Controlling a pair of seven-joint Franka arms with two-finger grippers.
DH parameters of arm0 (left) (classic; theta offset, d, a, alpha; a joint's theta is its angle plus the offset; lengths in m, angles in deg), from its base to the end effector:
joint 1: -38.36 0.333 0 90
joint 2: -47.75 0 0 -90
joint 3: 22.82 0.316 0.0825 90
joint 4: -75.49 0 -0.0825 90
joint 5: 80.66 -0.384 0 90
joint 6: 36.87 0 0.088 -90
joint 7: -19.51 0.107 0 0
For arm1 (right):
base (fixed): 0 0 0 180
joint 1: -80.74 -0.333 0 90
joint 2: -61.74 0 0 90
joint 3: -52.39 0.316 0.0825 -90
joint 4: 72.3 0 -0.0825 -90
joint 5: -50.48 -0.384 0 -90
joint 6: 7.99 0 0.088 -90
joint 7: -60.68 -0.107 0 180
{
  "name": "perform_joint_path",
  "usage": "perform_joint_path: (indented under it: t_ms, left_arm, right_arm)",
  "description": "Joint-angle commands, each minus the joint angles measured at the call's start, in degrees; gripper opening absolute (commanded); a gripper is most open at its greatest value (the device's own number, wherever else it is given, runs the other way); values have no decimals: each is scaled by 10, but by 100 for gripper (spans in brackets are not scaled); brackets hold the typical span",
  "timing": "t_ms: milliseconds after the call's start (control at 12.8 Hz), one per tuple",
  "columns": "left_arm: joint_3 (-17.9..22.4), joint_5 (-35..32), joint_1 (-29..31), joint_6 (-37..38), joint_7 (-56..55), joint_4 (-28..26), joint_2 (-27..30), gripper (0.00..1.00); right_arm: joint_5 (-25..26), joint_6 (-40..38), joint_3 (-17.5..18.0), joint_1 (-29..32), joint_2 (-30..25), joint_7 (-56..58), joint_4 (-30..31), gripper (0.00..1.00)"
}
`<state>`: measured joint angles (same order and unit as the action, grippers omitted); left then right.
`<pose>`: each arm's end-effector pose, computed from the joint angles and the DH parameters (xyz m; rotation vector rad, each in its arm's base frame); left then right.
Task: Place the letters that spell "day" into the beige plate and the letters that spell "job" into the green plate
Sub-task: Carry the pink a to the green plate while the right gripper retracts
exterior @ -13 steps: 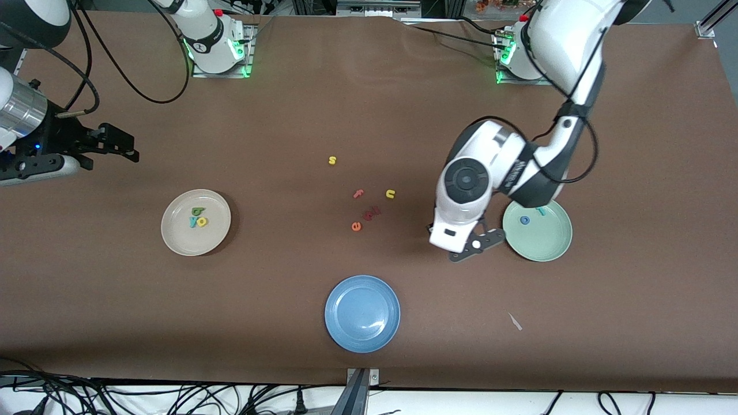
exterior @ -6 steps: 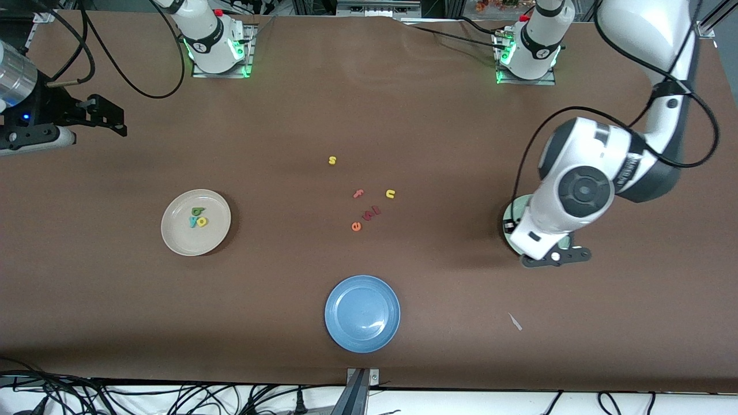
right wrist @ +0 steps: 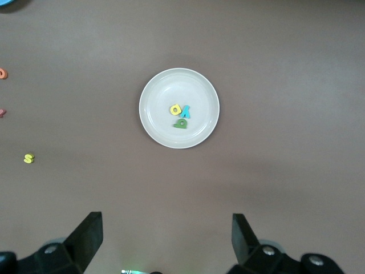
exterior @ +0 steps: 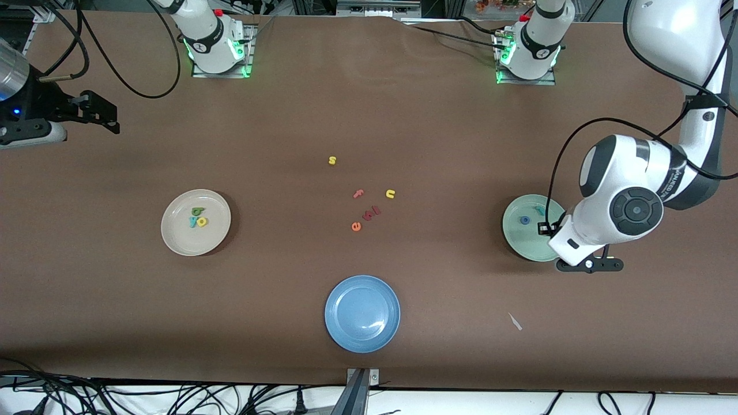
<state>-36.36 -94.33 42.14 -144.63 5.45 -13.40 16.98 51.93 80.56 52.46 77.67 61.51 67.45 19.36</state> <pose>0.6682 -0.0753 0.3291 -2.9977 -0.0013 0.2491 0.5490 0.0274 0.6110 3.1052 0.2692 -0.0796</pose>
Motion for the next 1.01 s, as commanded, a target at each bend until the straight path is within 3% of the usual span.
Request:
perform_joint_path:
  t_ms: [0,156,312,935]
  left_arm:
    - [-5,-8,34,-82,33,-80,15,0]
    - [-4,-10,48,-160,45,-134,13,0]
    - [-4,-11,60,-218,45,-165,-4,0]
    - [-5,-10,61,-254,31,-203,-31,0]
  right_arm:
    - [0,-9,-11,4,11,-10,-16,100]
    - [0,-11,-10,-3,11,-94,-15,100]
    - [0,-10,-10,-3,11,-76,-16,100]
    - [0,-11,-10,-4,20,-83,-17,100]
